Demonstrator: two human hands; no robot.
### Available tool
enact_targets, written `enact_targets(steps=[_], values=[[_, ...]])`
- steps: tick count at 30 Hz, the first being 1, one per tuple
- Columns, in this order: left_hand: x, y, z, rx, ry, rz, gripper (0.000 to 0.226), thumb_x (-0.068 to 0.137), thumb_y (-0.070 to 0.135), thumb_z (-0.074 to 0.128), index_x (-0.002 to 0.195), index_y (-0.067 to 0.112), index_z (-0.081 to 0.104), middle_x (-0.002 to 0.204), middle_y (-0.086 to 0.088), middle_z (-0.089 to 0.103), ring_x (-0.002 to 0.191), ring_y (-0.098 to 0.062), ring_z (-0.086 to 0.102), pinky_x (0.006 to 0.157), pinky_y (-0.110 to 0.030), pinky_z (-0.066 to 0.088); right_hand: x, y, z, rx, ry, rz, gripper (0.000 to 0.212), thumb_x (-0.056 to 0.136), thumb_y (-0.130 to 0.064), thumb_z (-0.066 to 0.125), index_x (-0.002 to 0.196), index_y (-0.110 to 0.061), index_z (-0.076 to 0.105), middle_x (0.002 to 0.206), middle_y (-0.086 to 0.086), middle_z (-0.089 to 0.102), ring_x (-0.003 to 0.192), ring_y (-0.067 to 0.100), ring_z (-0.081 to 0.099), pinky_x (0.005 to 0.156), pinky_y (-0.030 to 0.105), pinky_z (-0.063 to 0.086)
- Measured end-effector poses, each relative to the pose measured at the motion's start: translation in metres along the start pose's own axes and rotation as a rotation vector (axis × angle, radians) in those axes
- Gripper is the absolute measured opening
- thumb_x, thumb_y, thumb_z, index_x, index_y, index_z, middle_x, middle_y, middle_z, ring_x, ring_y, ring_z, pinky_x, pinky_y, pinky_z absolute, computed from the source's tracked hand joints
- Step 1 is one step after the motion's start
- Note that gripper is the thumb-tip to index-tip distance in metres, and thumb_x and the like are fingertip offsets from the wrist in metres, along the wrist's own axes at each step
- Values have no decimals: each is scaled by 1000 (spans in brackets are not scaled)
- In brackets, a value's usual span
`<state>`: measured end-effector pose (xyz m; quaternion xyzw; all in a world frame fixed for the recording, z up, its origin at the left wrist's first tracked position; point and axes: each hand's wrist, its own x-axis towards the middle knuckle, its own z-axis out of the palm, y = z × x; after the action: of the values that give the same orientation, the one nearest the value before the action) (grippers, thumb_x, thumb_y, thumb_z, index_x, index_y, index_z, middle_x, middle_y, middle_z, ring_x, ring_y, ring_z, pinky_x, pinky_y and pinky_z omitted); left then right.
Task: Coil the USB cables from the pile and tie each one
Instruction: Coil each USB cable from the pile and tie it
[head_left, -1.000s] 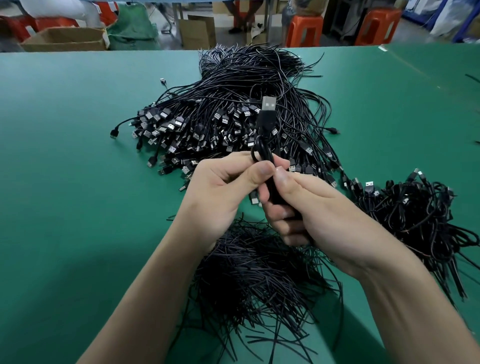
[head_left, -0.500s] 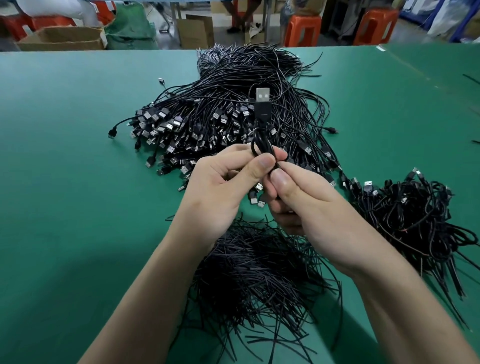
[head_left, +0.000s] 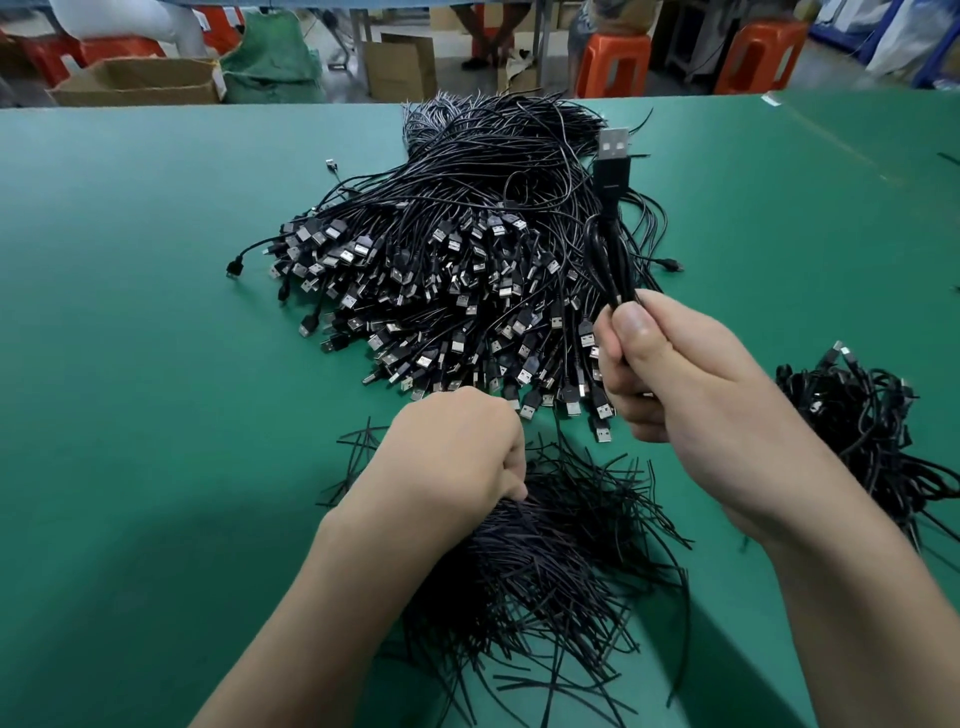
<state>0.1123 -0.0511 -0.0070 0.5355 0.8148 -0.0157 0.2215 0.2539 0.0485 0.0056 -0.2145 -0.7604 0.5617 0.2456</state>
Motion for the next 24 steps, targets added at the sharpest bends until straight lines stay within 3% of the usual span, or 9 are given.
enact_targets(steps=[4, 9, 11, 13, 15, 17, 20, 22, 24], values=[[1, 4, -4, 0, -45, -38, 15, 96, 33, 73, 110, 30, 75, 109, 6, 75, 108, -17, 68, 97, -36, 55, 0, 0, 0, -2, -23, 8, 32, 101, -42, 37, 75, -27, 46, 64, -13, 39, 55, 6, 33, 50, 17, 30], [1, -4, -3, 5, -19, -68, 18, 98, 30, 71, 114, 35, 75, 111, 12, 74, 111, -13, 67, 97, -32, 54, 2, 6, 2, -26, -48, 8, 34, 106, -40, 37, 76, -27, 46, 64, -14, 42, 55, 3, 36, 50, 11, 32], [1, -8, -1, -21, 3, -58, 15, 99, 29, 69, 111, 35, 75, 107, 14, 74, 107, -10, 67, 94, -30, 55, 3, 8, 2, -36, -50, 12, 35, 107, -39, 37, 77, -27, 47, 65, -15, 42, 55, 2, 37, 51, 10, 32], [2, -13, 1, -81, 63, -23, 11, 99, 30, 69, 104, 36, 76, 93, 18, 73, 90, 1, 66, 82, -23, 53, 3, 10, 2, -52, -47, 14, 36, 110, -36, 36, 76, -26, 47, 64, -15, 42, 55, 2, 37, 51, 10, 32], [1, -22, 2, -183, 166, 24, 8, 96, 31, 71, 95, 36, 77, 73, 20, 68, 68, 4, 60, 67, -19, 47, 3, 11, 2, -69, -40, 14, 37, 110, -35, 36, 76, -27, 47, 64, -15, 42, 55, 2, 37, 51, 11, 32], [-1, -32, 1, -361, 267, 68, 9, 93, 29, 75, 89, 36, 79, 67, 12, 69, 63, -7, 60, 61, -19, 49, 3, 12, 4, -91, -45, 12, 36, 108, -40, 36, 76, -28, 47, 64, -15, 43, 56, 3, 36, 52, 16, 33], [-3, -42, -2, -750, 361, 157, 13, 91, 20, 79, 88, 32, 83, 80, -8, 73, 61, -17, 55, 61, -22, 48, 2, 11, 10, -131, -83, 13, 35, 105, -42, 36, 76, -28, 48, 64, -12, 43, 57, 5, 36, 55, 25, 33], [-6, -43, -6, -935, 345, 218, 14, 91, 19, 78, 93, 32, 84, 85, -19, 72, 67, -23, 55, 67, -33, 47, 2, 11, 15, -147, -100, 5, 34, 105, -40, 36, 77, -26, 48, 62, -13, 44, 57, 6, 36, 57, 31, 32], [-8, -44, -8, -1035, 339, 262, 18, 91, 19, 78, 95, 36, 83, 84, -10, 77, 71, -26, 66, 68, -34, 52, 2, 12, 20, -144, -110, 9, 32, 103, -42, 37, 78, -24, 48, 62, -14, 43, 59, 7, 35, 59, 35, 30]])
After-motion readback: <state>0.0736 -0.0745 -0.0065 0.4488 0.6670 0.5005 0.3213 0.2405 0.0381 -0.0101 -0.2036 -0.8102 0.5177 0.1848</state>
